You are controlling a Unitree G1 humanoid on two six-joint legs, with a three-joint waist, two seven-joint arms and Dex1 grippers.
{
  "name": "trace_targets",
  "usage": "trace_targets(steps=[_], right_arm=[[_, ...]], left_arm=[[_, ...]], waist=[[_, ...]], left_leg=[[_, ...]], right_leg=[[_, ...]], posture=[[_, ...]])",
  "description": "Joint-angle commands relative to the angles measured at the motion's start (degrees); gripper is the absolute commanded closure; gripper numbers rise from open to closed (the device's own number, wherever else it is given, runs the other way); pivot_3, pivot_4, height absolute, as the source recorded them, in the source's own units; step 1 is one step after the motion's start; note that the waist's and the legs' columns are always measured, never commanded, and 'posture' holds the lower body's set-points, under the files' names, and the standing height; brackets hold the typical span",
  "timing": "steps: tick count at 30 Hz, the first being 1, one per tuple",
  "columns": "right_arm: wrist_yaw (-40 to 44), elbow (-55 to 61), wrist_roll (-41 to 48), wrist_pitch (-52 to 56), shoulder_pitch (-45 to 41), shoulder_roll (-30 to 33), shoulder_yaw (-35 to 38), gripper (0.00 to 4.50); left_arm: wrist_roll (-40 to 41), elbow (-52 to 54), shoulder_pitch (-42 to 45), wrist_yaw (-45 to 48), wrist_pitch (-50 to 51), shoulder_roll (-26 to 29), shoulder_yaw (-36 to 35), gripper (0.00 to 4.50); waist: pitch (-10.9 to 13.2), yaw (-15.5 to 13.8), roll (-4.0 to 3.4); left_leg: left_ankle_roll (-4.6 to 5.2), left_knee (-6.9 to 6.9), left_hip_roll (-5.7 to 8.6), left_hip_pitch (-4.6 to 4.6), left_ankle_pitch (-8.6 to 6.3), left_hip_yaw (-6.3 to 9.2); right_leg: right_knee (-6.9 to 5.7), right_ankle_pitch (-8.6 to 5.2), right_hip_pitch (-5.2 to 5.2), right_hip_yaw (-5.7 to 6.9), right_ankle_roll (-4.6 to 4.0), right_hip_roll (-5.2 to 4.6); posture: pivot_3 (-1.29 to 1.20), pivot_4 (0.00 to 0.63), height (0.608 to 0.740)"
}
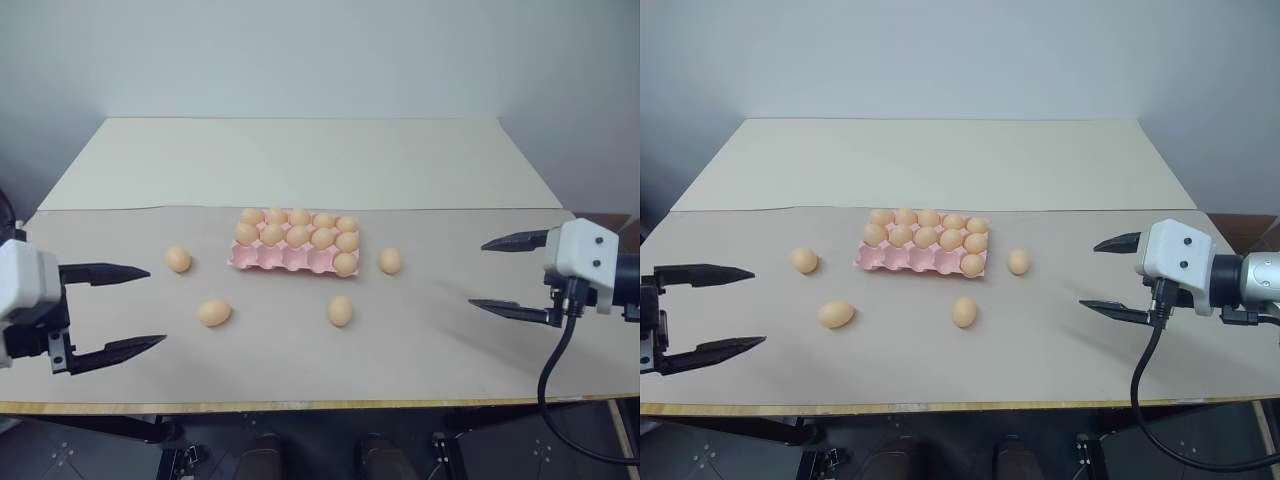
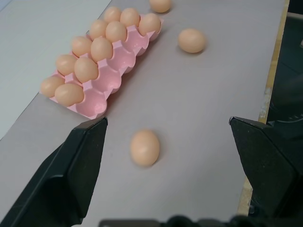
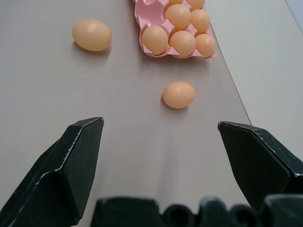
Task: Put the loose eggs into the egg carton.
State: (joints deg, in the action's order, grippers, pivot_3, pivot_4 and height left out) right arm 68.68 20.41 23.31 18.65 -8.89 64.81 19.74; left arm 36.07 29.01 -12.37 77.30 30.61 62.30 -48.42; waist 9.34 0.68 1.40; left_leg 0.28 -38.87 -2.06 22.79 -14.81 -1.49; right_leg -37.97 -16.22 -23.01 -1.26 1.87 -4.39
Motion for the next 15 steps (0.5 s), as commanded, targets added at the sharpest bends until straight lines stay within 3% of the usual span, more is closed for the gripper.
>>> trace_targets(steps=[1,5,15], right_arm=[[0.2,0.8,0.0,-1.5,-0.8,0.9,1.2,0.00],[0.3,0.8,-0.1,-2.0,-0.7,0.9,1.3,0.00],[0.7,0.1,0.0,-2.2,-0.8,1.3,1.2,0.00]], left_arm=[[1.5,0.7,0.6,-0.3,2.3,1.7,-1.8,0.01],[2.8,1.4,3.3,-4.4,4.8,1.9,-1.0,0.01],[3.7,2.8,3.6,-3.7,5.2,2.2,-1.0,0.01]], waist=[[0.0,0.0,0.00],[0.0,0.0,0.00],[0.0,0.0,0.00]], left_leg=[[0.00,0.00,0.00,0.00,0.00,0.00],[0.00,0.00,0.00,0.00,0.00,0.04],[0.00,0.00,0.00,-0.02,0.00,0.05]], right_leg=[[0.00,0.00,0.00,0.00,0.00,0.00],[0.00,0.00,0.00,0.00,0.00,0.00],[-0.02,0.00,-0.01,-0.03,0.00,0.00]], posture=[[0.00,0.150,0.740],[0.00,0.150,0.740],[0.00,0.150,0.740]])
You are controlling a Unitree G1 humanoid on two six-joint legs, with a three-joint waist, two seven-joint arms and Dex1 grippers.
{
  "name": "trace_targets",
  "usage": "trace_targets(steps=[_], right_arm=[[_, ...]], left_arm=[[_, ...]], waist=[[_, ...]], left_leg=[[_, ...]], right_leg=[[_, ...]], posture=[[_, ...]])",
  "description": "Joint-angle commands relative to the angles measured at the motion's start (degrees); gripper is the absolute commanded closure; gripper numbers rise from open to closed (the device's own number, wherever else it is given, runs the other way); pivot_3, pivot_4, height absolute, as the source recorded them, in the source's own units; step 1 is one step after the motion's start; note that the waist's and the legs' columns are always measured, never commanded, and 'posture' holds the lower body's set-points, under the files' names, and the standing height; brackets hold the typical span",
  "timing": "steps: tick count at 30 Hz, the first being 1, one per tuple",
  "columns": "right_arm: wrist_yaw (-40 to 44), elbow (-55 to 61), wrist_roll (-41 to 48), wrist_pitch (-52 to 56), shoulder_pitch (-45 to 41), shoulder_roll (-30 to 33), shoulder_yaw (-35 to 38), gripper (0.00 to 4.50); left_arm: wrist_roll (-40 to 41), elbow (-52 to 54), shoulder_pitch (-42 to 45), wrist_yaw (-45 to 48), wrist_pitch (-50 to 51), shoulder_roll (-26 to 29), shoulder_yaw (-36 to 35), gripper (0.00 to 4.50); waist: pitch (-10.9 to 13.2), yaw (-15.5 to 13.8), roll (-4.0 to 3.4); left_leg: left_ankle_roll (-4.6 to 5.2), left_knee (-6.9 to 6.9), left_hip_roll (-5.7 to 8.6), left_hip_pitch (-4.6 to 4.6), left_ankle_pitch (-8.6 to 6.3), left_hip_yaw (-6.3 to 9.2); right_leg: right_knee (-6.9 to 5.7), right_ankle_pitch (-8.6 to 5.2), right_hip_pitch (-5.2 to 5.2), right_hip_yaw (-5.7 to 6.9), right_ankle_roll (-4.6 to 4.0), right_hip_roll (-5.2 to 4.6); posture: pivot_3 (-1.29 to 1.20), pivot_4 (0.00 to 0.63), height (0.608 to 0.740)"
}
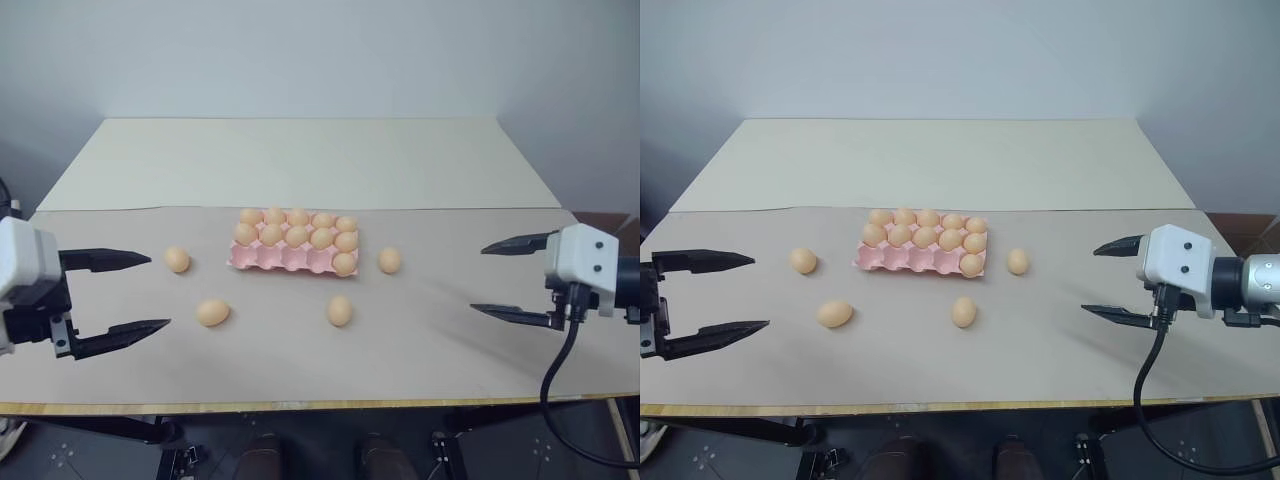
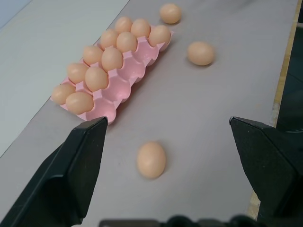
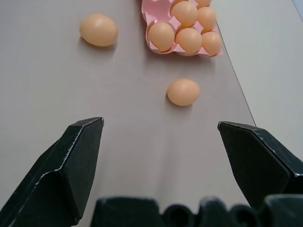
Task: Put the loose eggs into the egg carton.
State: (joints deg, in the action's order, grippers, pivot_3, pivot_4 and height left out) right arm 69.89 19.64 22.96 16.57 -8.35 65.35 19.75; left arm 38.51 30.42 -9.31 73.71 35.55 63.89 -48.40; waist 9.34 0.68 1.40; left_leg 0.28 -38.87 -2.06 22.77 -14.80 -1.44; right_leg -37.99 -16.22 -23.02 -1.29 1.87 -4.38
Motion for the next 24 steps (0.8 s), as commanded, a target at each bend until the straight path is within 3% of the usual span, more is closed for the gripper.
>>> trace_targets(steps=[1,6,11,20,24], right_arm=[[-0.6,0.9,0.3,0.0,-1.4,0.8,0.9,0.00],[-2.2,-2.4,-1.3,0.8,-6.3,1.3,-2.5,0.00],[-6.3,-6.4,-5.2,3.2,-14.0,-1.4,-10.6,0.00],[-12.2,-19.0,-15.4,3.2,-27.5,-15.3,-26.3,0.00],[-14.4,-25.4,-17.4,3.7,-31.1,-21.8,-29.3,0.00]], left_arm=[[1.5,1.8,0.5,-0.1,0.4,0.5,-1.1,0.01],[3.1,3.7,0.9,-2.0,0.8,-0.7,0.8,0.01],[3.1,3.2,0.2,-1.2,-0.3,-1.1,3.3,0.01],[1.6,0.1,3.5,-0.4,-3.7,-0.2,9.3,0.01],[1.5,-0.1,3.5,-0.4,-4.3,-0.4,9.9,0.01]], waist=[[0.0,0.0,0.00],[0.0,0.0,0.00],[0.0,0.2,0.00],[0.0,0.2,-0.01],[0.0,0.2,-0.01]], left_leg=[[0.00,0.00,0.00,0.00,0.00,0.00],[0.00,0.00,0.00,0.00,0.00,0.01],[0.00,0.03,-0.02,-0.05,0.00,-0.02],[0.00,0.03,0.00,0.02,0.00,-0.10],[0.00,0.03,0.00,0.10,0.00,-0.11]], right_leg=[[0.00,0.00,0.00,0.00,0.00,0.00],[0.00,0.00,-0.02,-0.05,0.00,-0.01],[-0.03,0.00,-0.03,-0.09,-0.01,0.04],[-0.05,0.01,-0.14,-0.17,-0.01,0.04],[-0.04,0.01,-0.23,-0.20,-0.01,0.05]], posture=[[0.00,0.150,0.740],[0.00,0.150,0.740],[0.00,0.150,0.740],[0.00,0.150,0.740],[0.00,0.150,0.740]])
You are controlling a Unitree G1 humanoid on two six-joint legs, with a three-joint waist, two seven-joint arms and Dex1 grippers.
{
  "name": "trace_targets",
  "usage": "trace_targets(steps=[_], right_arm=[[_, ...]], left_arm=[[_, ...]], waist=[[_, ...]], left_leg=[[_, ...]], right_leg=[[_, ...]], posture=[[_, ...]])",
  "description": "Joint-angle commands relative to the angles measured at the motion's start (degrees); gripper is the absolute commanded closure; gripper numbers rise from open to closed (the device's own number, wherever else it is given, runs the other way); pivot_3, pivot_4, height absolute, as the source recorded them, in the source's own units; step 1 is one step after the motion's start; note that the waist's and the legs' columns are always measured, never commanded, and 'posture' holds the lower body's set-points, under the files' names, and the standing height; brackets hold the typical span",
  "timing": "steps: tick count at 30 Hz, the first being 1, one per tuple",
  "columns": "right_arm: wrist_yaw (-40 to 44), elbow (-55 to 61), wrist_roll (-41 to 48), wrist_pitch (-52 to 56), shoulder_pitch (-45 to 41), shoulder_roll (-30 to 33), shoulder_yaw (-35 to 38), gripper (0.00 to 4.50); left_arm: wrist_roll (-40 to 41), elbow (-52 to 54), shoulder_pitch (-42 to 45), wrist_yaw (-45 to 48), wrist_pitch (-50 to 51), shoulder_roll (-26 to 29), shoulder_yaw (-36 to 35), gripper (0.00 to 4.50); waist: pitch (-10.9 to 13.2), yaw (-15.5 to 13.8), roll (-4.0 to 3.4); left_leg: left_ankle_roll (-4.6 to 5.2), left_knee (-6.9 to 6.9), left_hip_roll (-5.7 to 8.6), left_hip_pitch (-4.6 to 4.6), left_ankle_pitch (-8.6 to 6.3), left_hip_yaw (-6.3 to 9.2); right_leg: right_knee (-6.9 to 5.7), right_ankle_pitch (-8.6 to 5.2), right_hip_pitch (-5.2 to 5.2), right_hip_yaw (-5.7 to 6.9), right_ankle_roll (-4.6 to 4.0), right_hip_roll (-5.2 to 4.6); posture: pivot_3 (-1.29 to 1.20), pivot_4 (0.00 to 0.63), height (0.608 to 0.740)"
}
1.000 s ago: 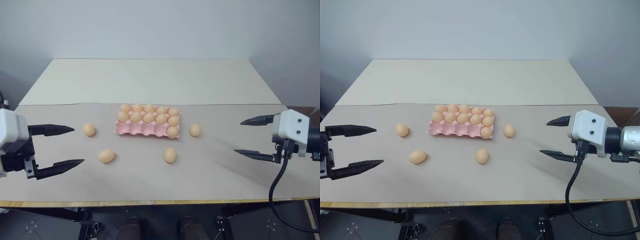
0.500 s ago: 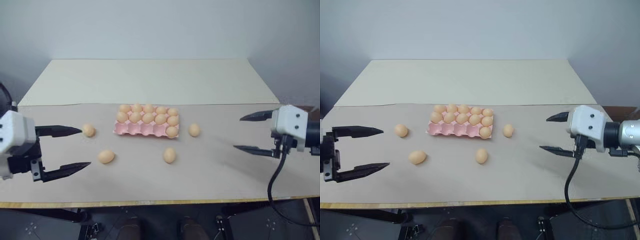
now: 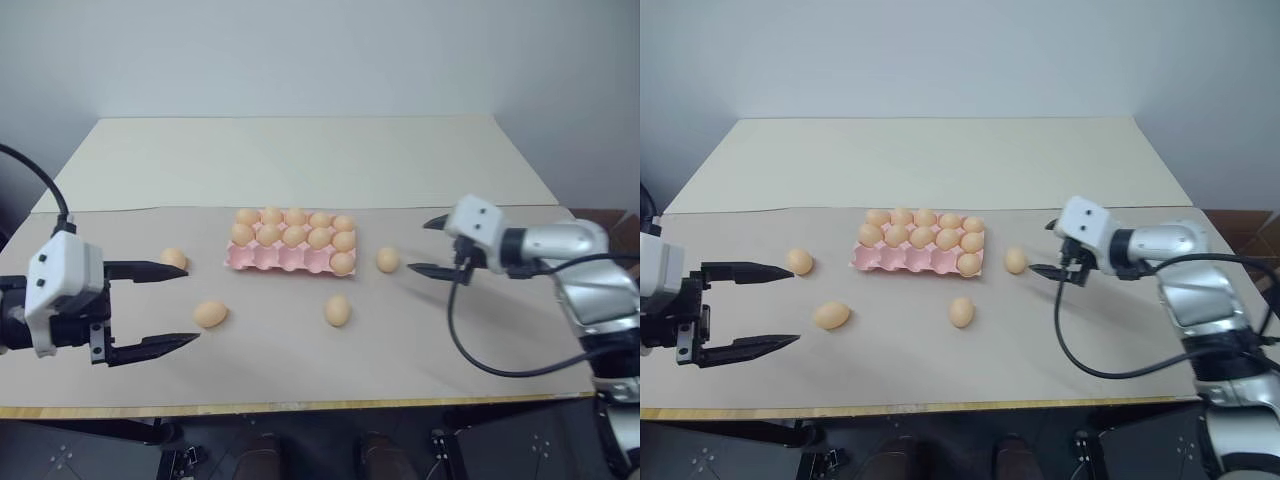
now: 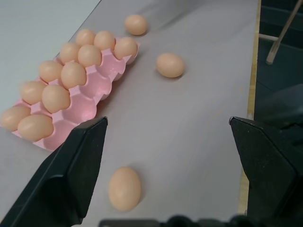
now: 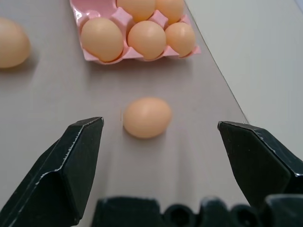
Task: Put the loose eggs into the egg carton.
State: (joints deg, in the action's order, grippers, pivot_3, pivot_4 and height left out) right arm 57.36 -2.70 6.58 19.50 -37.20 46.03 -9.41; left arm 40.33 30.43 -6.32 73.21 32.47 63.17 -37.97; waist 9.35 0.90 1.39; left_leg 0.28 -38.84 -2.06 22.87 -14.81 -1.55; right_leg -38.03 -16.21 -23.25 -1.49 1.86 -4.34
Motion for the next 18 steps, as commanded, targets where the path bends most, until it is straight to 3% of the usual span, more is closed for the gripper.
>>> trace_targets(steps=[1,15,18], right_arm=[[-2.5,-4.5,-1.0,0.8,-2.7,-3.9,-0.1,0.00],[-8.2,-17.3,-6.0,0.2,-6.4,-14.3,-2.3,0.00],[-7.6,-18.7,-6.2,0.7,-6.8,-14.9,-2.4,0.63]], left_arm=[[-0.2,0.0,0.4,0.2,-1.1,0.3,-0.6,0.01],[-0.7,0.3,-1.7,0.5,-1.4,-0.1,-1.5,0.01],[-0.9,0.3,-1.9,0.6,-1.5,-0.1,-1.6,0.00]], waist=[[0.0,0.0,0.00],[0.0,0.1,-0.01],[0.0,0.1,-0.01]], left_leg=[[0.00,0.00,0.00,0.02,0.00,0.00],[0.00,0.00,0.02,-0.01,0.00,0.00],[0.00,0.00,0.02,-0.01,0.00,0.01]], right_leg=[[0.00,0.00,-0.02,0.00,0.00,-0.02],[-0.03,0.00,0.00,0.00,0.00,-0.03],[-0.03,0.00,0.00,0.00,0.00,-0.03]], posture=[[0.00,0.150,0.740],[0.00,0.150,0.740],[0.00,0.150,0.740]])
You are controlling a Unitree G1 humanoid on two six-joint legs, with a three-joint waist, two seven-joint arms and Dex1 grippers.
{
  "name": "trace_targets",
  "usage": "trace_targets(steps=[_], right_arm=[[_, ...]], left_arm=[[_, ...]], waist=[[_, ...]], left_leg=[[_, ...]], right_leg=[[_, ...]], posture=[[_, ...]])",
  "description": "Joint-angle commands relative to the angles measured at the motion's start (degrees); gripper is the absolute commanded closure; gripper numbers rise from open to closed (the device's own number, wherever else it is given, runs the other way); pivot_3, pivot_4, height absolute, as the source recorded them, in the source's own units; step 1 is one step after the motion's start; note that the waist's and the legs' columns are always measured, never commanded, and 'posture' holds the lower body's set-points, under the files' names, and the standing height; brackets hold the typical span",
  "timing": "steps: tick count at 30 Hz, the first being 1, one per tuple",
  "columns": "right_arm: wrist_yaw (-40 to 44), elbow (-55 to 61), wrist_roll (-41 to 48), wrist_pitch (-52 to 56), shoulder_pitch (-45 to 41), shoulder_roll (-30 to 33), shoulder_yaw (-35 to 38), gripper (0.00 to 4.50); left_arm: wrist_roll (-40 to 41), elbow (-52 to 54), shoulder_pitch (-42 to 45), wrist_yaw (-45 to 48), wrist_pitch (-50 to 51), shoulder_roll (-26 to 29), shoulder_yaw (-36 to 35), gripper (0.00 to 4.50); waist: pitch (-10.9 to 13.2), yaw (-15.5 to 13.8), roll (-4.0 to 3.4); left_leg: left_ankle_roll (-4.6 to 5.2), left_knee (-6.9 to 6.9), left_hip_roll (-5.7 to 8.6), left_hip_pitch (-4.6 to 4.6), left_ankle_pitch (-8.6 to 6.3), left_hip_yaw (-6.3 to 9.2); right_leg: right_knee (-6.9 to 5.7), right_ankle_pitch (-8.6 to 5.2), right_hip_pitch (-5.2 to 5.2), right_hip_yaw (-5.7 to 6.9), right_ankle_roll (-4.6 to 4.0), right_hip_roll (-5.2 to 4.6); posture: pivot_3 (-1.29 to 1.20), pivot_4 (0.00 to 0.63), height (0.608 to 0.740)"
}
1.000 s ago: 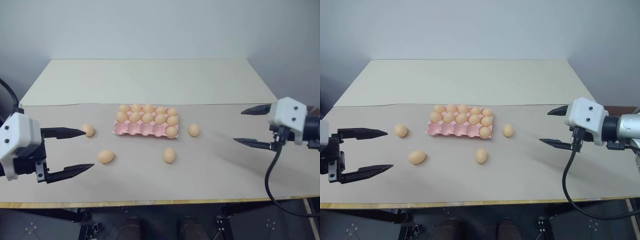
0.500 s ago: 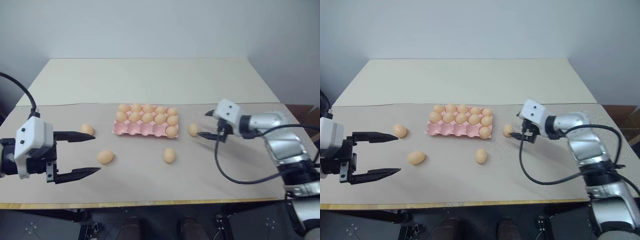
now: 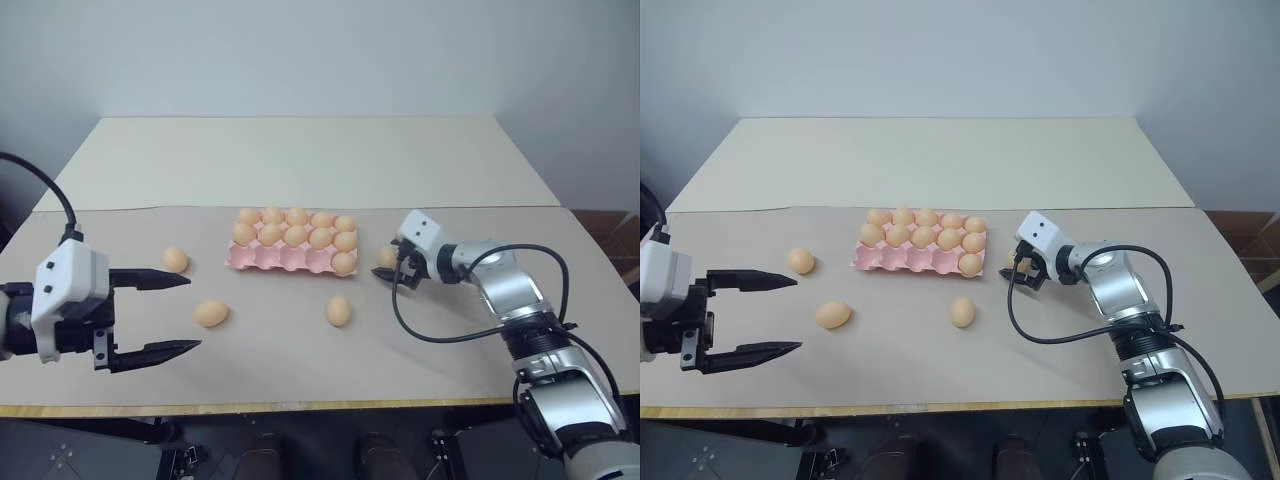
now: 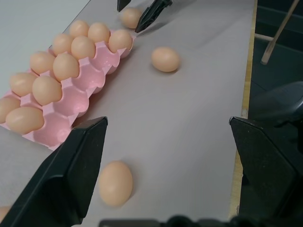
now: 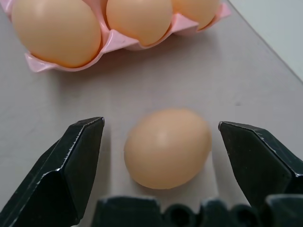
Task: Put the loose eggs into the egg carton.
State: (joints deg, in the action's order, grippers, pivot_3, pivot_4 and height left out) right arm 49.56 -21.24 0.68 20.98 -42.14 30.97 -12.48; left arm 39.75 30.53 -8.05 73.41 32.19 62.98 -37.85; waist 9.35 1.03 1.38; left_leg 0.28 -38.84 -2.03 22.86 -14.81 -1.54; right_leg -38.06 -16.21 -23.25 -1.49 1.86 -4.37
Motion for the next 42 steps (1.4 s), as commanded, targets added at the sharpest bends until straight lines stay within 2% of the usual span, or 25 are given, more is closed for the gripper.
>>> trace_targets(steps=[1,4,5,10,13,19,23,31,34,37,38,42], right_arm=[[-0.1,-0.6,-0.6,-0.9,-1.8,-0.1,0.7,0.96],[-0.9,-0.4,-1.4,-1.8,-1.4,-0.1,0.6,1.98],[-1.3,0.2,-1.8,-2.0,-1.2,-0.1,0.6,2.10],[-1.0,4.8,-2.4,-1.5,-0.4,1.3,1.1,2.10],[-1.1,10.3,-1.8,-0.6,-0.8,1.6,1.9,2.10],[-3.2,19.6,2.2,6.4,-4.8,-5.4,2.3,2.10],[-6.0,17.8,0.2,4.2,-4.6,-10.5,-0.6,2.10],[-8.0,13.0,-1.1,-1.4,-3.8,-15.5,-3.8,2.10],[-8.4,10.6,-2.0,-4.5,-4.3,-16.2,-4.5,1.23],[-10.7,9.4,-3.7,-7.1,-4.4,-17.2,-4.8,0.16],[-11.2,9.0,-4.2,-7.8,-4.3,-17.3,-5.0,0.03],[-11.4,9.6,-4.3,-8.3,-3.9,-17.1,-4.3,0.03]], left_arm=[[-0.5,0.2,-0.3,0.4,-1.2,0.1,-1.8,0.00],[-0.6,0.2,-0.7,0.6,-1.1,0.0,-2.3,0.00],[-0.7,0.2,-0.9,0.7,-1.1,0.1,-2.5,0.00],[-3.0,-1.3,-3.2,1.7,-1.6,0.1,-3.6,0.00],[-7.1,-2.7,-7.1,3.3,-3.4,0.4,-4.5,0.00],[-10.6,-4.1,-10.3,4.5,-5.1,0.3,-5.8,0.00],[-10.3,-3.5,-10.3,4.2,-4.8,-0.5,-5.8,0.00],[-10.4,-2.9,-10.8,4.0,-5.1,-1.2,-6.2,0.00],[-10.3,-2.7,-10.7,3.9,-5.1,-1.3,-6.3,0.00],[-10.2,-2.4,-10.6,3.8,-5.0,-1.3,-6.2,0.00],[-10.2,-2.4,-10.6,3.7,-5.0,-1.3,-6.1,0.00],[-10.0,-2.2,-10.2,3.4,-5.0,-1.3,-5.7,0.00]], waist=[[0.0,0.0,0.00],[0.0,0.0,0.00],[0.0,0.0,0.00],[0.0,0.0,-0.02],[0.0,0.2,-0.03],[0.0,0.6,-0.03],[0.0,0.6,-0.01],[0.0,0.9,-0.01],[0.0,1.2,-0.01],[0.0,1.4,-0.01],[0.0,1.4,-0.01],[0.0,1.5,-0.01]], left_leg=[[0.00,0.00,0.00,0.00,0.00,0.00],[0.00,0.00,0.00,0.00,0.00,0.01],[0.00,0.00,-0.01,-0.01,0.00,0.01],[0.00,0.02,-0.01,-0.01,0.00,0.01],[0.00,0.04,-0.01,-0.01,0.00,0.01],[0.00,0.07,-0.05,-0.04,0.00,0.01],[-0.01,0.08,-0.04,-0.03,-0.01,0.04],[-0.01,0.07,-0.01,0.01,0.00,0.06],[-0.02,0.07,-0.01,-0.01,0.00,0.06],[-0.02,0.09,-0.02,-0.01,0.00,0.07],[-0.01,0.10,-0.02,-0.01,0.00,0.07],[-0.02,0.11,-0.03,0.00,0.00,0.08]], right_leg=[[0.00,0.00,0.00,0.00,0.00,0.00],[0.00,0.00,0.00,0.00,0.00,0.00],[0.00,0.00,0.00,0.00,0.00,0.00],[0.00,0.00,0.00,0.00,0.00,0.00],[0.01,0.00,-0.02,0.00,0.00,0.01],[-0.04,0.01,-0.05,-0.02,-0.02,0.05],[-0.01,0.01,-0.02,0.01,-0.02,0.01],[-0.02,0.01,-0.04,0.05,-0.02,-0.03],[-0.03,0.01,-0.04,0.04,-0.02,-0.03],[-0.03,0.01,-0.04,0.04,-0.02,-0.03],[-0.02,0.01,-0.04,0.04,-0.02,-0.02],[-0.02,0.01,-0.07,0.04,-0.02,-0.03]], posture=[[0.00,0.150,0.740],[0.00,0.150,0.740],[0.00,0.150,0.740],[0.00,0.150,0.740],[0.00,0.150,0.740],[0.00,0.150,0.740],[0.00,0.150,0.740],[0.00,0.150,0.740],[0.00,0.150,0.740],[0.00,0.150,0.740],[0.00,0.150,0.740],[0.00,0.150,0.740]])
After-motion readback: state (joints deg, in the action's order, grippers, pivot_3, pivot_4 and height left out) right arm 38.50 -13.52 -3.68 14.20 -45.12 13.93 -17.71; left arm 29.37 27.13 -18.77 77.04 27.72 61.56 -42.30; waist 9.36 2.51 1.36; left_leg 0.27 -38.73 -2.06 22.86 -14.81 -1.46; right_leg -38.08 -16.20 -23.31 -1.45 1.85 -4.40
